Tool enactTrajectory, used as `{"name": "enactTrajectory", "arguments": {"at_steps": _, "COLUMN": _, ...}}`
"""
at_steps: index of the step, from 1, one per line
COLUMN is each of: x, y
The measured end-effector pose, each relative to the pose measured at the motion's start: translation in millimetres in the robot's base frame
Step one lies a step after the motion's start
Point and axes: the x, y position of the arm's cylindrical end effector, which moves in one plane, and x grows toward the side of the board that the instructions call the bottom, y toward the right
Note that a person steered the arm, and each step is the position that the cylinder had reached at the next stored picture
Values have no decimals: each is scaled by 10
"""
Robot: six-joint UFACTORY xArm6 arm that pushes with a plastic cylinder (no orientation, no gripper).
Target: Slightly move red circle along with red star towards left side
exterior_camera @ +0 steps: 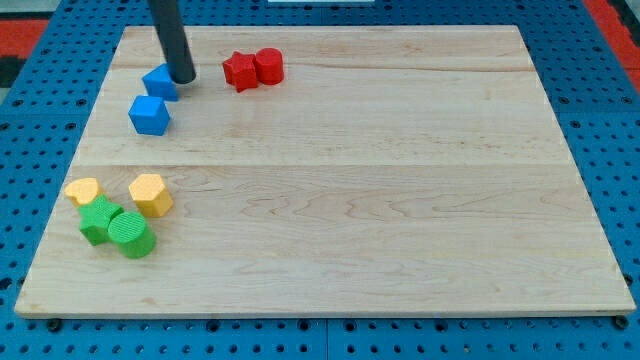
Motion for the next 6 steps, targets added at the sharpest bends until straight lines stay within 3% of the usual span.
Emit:
{"name": "enactTrajectory", "arguments": {"at_steps": 1, "x": 150, "y": -26}}
{"name": "enactTrajectory", "arguments": {"at_steps": 4, "x": 58, "y": 1828}}
{"name": "enactTrajectory", "arguments": {"at_steps": 5, "x": -358, "y": 1958}}
{"name": "enactTrajectory", "arguments": {"at_steps": 6, "x": -454, "y": 1703}}
